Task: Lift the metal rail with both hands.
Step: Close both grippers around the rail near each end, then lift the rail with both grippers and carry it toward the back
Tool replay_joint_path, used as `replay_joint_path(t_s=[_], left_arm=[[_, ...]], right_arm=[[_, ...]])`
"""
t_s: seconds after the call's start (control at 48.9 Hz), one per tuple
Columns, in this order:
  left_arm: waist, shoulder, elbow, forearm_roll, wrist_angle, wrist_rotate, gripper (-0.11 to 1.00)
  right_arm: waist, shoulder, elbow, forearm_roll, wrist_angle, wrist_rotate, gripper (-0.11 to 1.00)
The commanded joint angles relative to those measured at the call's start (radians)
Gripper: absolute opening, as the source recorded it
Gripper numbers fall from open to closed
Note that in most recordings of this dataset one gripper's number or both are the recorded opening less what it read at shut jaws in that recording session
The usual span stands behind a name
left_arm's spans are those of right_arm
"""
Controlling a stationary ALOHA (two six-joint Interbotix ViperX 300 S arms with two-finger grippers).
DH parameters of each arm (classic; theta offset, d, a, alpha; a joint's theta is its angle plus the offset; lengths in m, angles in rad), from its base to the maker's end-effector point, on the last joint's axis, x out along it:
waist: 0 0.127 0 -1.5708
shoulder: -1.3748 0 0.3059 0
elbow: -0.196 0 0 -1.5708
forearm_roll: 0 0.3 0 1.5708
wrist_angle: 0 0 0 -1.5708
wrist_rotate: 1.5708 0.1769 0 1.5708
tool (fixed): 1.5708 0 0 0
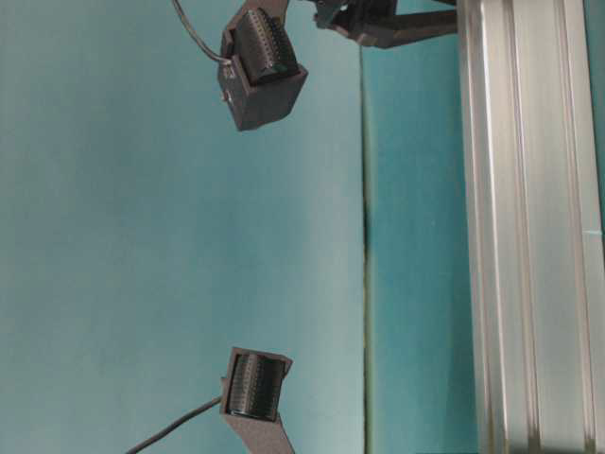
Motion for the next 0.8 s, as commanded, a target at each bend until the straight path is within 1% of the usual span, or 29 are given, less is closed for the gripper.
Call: replay_joint_path(t_s=[0.0, 0.061, 0.123, 0.205, 0.266, 0.287, 0.307, 0.327, 0.634, 0.778], left_arm=[[-0.009, 0.0, -0.011, 0.002, -0.025, 0.003, 0.95], [-0.012, 0.0, -0.009, 0.005, -0.041, 0.003, 0.9], [-0.018, 0.0, -0.009, 0.002, -0.061, 0.002, 0.81], [-0.028, 0.0, -0.009, 0.002, -0.069, 0.003, 0.64], [-0.031, -0.002, -0.008, 0.002, -0.071, 0.003, 0.47], [-0.031, 0.0, -0.008, 0.002, -0.071, 0.003, 0.4], [-0.031, -0.002, -0.008, 0.002, -0.071, 0.003, 0.37], [-0.029, -0.002, -0.006, 0.005, -0.072, 0.005, 0.36], [-0.029, -0.005, -0.003, 0.002, -0.072, 0.005, 0.36], [-0.025, -0.011, -0.011, 0.002, -0.061, 0.005, 0.36]], right_arm=[[0.003, 0.005, -0.005, 0.003, -0.002, 0.002, 0.94], [0.006, 0.005, -0.005, 0.002, 0.005, 0.0, 0.86], [0.014, 0.005, -0.005, 0.006, 0.014, 0.002, 0.74], [0.025, 0.006, -0.005, 0.006, 0.02, -0.002, 0.52], [0.025, 0.006, -0.005, 0.006, 0.02, -0.002, 0.37], [0.025, 0.006, -0.005, 0.006, 0.02, 0.0, 0.36], [0.025, 0.006, -0.005, 0.006, 0.02, 0.0, 0.37], [0.025, 0.006, -0.005, 0.006, 0.02, 0.0, 0.37], [0.025, 0.005, -0.005, 0.006, 0.015, -0.002, 0.37], [0.017, -0.005, -0.012, 0.008, 0.031, 0.0, 0.36]])
